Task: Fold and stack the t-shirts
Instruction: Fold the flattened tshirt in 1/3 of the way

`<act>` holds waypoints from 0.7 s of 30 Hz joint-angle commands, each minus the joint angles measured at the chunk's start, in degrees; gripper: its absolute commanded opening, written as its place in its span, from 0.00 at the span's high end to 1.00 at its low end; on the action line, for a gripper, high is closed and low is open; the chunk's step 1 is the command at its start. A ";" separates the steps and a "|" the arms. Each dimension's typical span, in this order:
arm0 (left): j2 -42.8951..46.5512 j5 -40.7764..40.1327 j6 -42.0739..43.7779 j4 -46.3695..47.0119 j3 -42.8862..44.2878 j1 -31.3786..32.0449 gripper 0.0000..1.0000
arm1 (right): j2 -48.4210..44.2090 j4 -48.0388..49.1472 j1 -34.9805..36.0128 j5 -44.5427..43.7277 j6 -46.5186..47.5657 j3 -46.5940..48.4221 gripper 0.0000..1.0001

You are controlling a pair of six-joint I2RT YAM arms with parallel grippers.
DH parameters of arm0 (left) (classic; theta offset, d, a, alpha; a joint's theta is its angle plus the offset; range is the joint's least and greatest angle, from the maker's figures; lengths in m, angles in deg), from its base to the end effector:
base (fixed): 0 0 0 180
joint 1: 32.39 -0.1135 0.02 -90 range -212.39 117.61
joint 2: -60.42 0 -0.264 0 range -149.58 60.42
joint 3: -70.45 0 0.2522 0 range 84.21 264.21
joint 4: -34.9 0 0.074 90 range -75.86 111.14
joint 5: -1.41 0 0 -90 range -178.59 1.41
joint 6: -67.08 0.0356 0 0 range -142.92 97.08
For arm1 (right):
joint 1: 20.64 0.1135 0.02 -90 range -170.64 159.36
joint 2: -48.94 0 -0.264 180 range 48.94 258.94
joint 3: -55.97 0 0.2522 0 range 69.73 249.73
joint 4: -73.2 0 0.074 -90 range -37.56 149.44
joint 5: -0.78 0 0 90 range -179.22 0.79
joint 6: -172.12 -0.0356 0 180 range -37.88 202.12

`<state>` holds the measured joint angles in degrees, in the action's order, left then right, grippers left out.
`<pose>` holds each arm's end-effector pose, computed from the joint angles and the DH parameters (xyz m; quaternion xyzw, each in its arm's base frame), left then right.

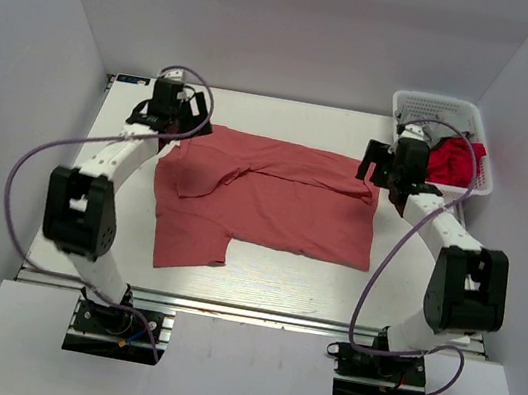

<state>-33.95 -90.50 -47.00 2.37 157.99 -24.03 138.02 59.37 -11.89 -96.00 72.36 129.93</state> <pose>0.3714 -0.0534 0.2772 -0.1307 0.8943 -0.1050 0.4148 0.3514 0.0498 0.2588 0.0376 0.8596 0.0313 0.5086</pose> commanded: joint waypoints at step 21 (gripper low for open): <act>-31.50 0.25 0.53 -0.31 16.93 -4.49 0.00 | 26.85 -14.06 -0.14 -12.86 -9.31 18.72 0.10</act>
<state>-66.54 -85.54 -45.75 6.64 177.40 -26.41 164.99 51.85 -11.34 -96.05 65.54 147.40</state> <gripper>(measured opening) 0.992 0.903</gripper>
